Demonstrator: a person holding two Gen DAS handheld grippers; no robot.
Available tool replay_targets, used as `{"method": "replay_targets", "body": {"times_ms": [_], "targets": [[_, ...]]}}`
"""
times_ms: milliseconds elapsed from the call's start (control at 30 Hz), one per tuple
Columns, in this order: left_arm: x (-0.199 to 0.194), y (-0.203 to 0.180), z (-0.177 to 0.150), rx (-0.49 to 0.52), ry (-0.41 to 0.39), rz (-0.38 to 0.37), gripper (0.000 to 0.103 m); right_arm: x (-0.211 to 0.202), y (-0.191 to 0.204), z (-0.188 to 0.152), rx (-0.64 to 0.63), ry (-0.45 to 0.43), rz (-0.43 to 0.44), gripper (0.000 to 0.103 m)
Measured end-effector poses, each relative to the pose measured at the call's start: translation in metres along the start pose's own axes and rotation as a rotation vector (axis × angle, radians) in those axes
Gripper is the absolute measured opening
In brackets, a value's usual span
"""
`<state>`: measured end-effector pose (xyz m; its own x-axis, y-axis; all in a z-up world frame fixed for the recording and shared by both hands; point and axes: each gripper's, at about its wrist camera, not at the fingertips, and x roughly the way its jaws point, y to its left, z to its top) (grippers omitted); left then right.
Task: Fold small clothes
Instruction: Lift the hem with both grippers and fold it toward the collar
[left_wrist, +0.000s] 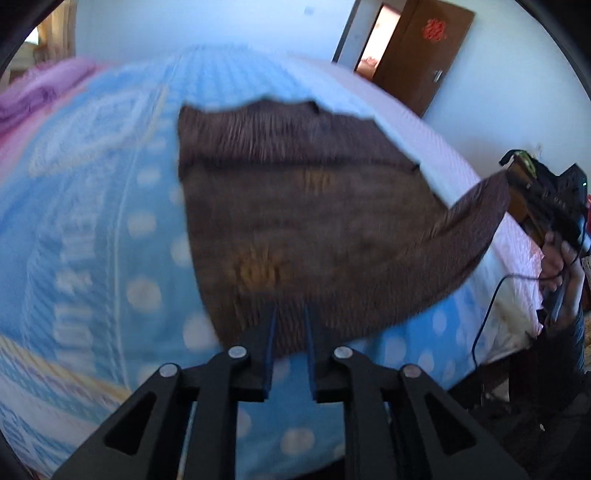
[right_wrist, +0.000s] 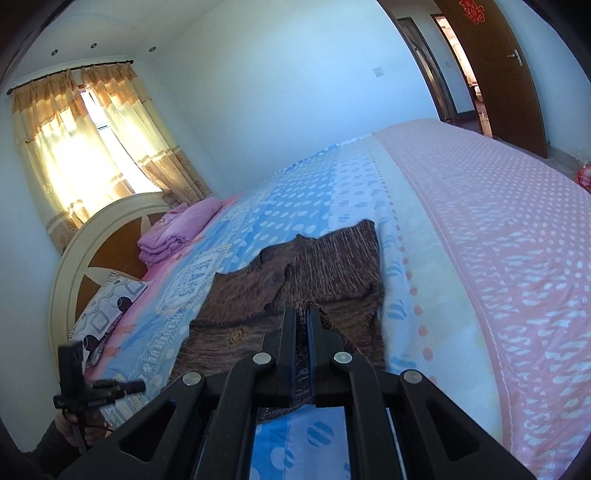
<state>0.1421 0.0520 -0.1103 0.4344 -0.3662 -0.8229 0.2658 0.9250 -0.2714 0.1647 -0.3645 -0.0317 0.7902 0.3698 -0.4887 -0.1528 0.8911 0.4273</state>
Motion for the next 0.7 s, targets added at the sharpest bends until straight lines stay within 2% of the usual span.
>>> {"method": "replay_targets", "body": {"times_ms": [133, 167, 200, 233, 267, 300, 400, 500, 533, 600, 700], "targets": [[0.013, 0.005, -0.013, -0.086, 0.032, -0.015, 0.016, -0.006, 0.000, -0.004, -0.003, -0.001, 0.003, 0.004], [0.014, 0.005, -0.014, -0.107, 0.024, -0.035, 0.021, -0.007, 0.001, -0.004, -0.007, -0.004, 0.004, 0.004], [0.015, 0.003, -0.013, -0.116, 0.016, -0.038, 0.031, -0.008, 0.002, -0.005, -0.011, -0.007, 0.007, 0.004], [0.015, 0.000, -0.012, -0.118, 0.001, -0.016, 0.038, -0.010, 0.004, -0.005, -0.014, -0.008, 0.011, 0.004], [0.014, -0.002, -0.011, -0.119, -0.010, 0.007, 0.050, -0.011, 0.005, -0.005, -0.016, -0.009, 0.013, 0.004], [0.015, -0.004, -0.012, -0.120, -0.018, 0.017, 0.053, -0.012, 0.006, -0.006, -0.020, -0.009, 0.014, 0.004], [0.013, -0.007, -0.012, -0.111, -0.032, 0.043, 0.053, -0.014, 0.007, -0.010, -0.022, -0.005, 0.017, 0.004], [0.016, -0.006, -0.013, -0.112, -0.040, 0.037, 0.052, -0.012, 0.005, -0.013, -0.020, 0.003, 0.018, 0.004], [0.018, -0.005, -0.013, -0.109, -0.039, 0.039, 0.051, -0.011, 0.005, -0.014, -0.019, 0.007, 0.019, 0.004], [0.024, -0.009, -0.013, -0.094, -0.034, 0.045, 0.040, -0.009, 0.004, -0.015, -0.014, 0.014, 0.021, 0.004], [0.032, -0.010, -0.014, -0.097, -0.023, 0.081, 0.040, -0.007, 0.004, -0.017, -0.012, 0.021, 0.020, 0.004]]}}
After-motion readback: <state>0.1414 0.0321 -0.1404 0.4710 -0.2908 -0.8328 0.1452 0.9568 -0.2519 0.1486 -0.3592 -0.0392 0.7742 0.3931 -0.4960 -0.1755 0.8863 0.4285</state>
